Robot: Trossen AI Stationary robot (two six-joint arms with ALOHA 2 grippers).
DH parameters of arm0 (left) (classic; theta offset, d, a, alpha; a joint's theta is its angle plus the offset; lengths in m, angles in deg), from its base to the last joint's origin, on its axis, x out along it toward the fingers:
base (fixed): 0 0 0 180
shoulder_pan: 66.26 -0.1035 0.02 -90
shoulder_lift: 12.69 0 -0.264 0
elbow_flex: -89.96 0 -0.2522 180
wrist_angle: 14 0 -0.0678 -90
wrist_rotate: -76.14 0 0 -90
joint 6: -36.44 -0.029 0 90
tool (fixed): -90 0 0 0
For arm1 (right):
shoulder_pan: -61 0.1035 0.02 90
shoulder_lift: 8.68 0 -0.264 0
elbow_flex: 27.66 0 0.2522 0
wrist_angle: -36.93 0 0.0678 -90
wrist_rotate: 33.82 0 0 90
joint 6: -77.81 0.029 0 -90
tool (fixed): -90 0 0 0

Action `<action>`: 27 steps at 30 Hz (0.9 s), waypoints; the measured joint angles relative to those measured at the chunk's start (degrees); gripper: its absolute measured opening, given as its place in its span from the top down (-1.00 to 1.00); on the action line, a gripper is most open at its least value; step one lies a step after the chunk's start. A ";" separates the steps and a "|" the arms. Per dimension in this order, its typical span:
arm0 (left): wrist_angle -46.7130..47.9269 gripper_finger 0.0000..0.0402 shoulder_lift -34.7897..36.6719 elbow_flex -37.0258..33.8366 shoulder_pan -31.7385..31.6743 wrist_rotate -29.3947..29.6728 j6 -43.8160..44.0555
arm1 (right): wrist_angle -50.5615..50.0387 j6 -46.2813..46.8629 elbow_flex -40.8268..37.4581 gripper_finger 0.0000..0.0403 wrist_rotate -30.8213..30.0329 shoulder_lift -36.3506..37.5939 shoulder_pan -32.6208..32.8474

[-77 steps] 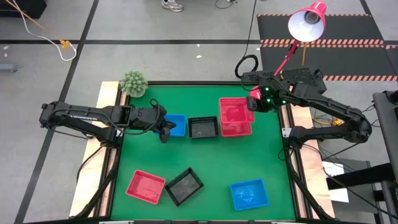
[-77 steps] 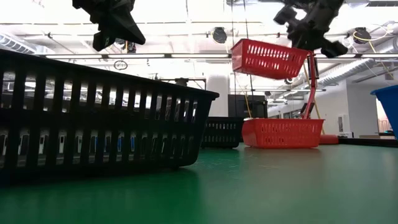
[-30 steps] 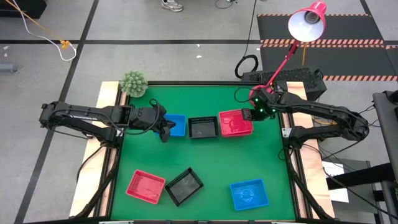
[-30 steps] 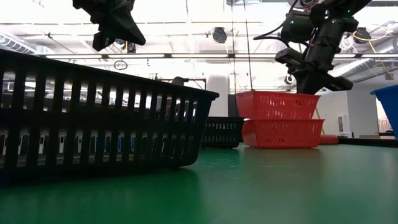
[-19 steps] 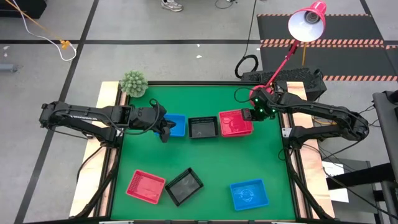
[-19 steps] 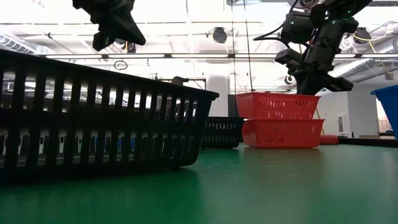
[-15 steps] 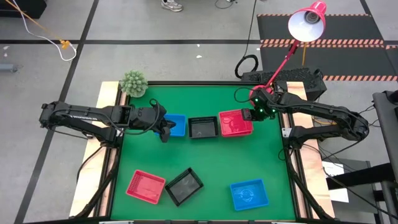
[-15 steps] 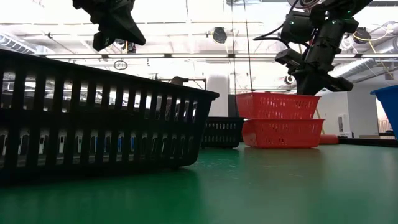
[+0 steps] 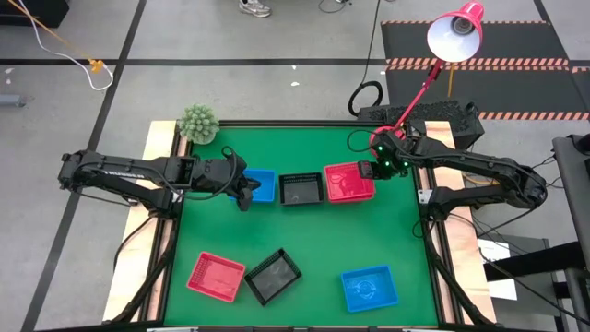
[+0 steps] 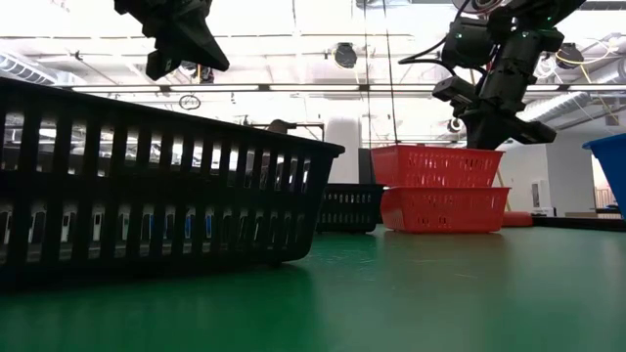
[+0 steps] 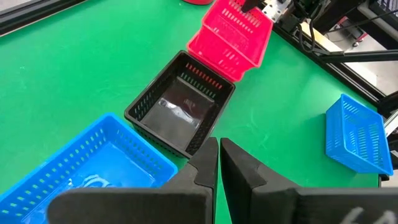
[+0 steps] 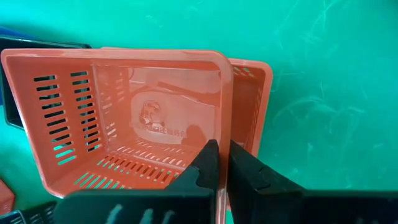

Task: Stack baskets by color
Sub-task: Stack the middle orange bin on the top orange bin

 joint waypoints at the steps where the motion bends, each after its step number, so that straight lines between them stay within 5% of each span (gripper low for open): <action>1: 0.00 0.91 0.02 0.00 0.00 0.00 0.00 | 0.00 -0.10 0.00 0.97 -0.01 0.00 0.00; 27: 0.01 0.91 0.00 0.00 0.02 1.16 0.02 | -0.54 -0.09 0.00 0.95 -0.85 0.00 1.99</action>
